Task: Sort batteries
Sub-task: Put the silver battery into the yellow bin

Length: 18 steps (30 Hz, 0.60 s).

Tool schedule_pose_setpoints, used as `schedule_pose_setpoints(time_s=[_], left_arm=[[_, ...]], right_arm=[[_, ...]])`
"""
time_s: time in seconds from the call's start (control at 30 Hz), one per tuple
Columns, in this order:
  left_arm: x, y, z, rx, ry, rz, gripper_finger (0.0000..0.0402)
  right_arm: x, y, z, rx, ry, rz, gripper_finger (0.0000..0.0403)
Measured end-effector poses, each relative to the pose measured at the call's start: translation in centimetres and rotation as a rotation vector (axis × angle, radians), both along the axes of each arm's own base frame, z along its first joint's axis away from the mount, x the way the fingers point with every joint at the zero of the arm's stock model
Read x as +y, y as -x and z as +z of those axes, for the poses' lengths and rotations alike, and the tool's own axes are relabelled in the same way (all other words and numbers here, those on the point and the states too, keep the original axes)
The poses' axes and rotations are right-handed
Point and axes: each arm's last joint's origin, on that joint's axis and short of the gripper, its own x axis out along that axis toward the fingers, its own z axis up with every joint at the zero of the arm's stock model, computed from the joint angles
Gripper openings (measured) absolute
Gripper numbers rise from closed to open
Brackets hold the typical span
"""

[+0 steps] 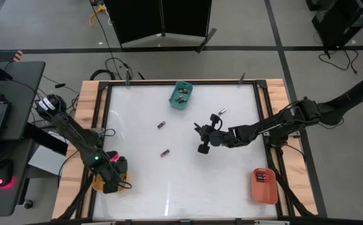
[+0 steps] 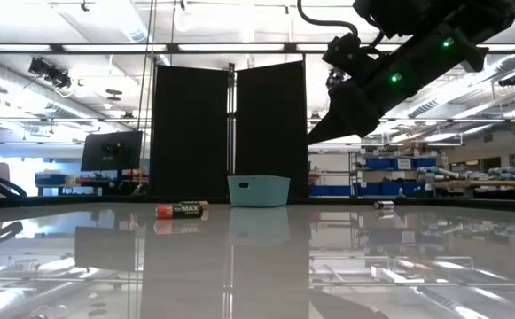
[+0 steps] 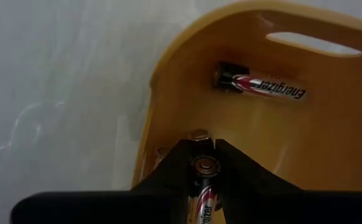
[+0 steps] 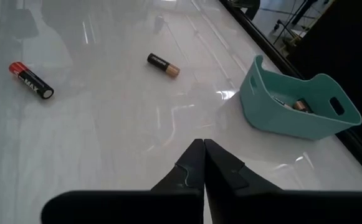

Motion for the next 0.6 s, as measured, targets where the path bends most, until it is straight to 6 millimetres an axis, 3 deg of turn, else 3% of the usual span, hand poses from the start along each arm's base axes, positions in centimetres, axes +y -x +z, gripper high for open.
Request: schedule_pose_setpoints(time_s=[0.2,0.4,0.6], left_arm=[[0.1,0.1,-0.1,0.001,-0.019,0.000,0.0095],[0.1,0.0,0.0,-0.003,-0.013,0.000,0.0102],[-0.4,-0.5,1.3,-0.021,-0.001,-0.019,0.0104]], right_arm=[[0.0,0.0,0.0,0.000,0.000,0.000,0.0011],[0.0,0.0,0.0,0.000,0.000,0.000,0.0012],[0.0,0.0,0.0,-0.001,0.000,0.000,0.0012]])
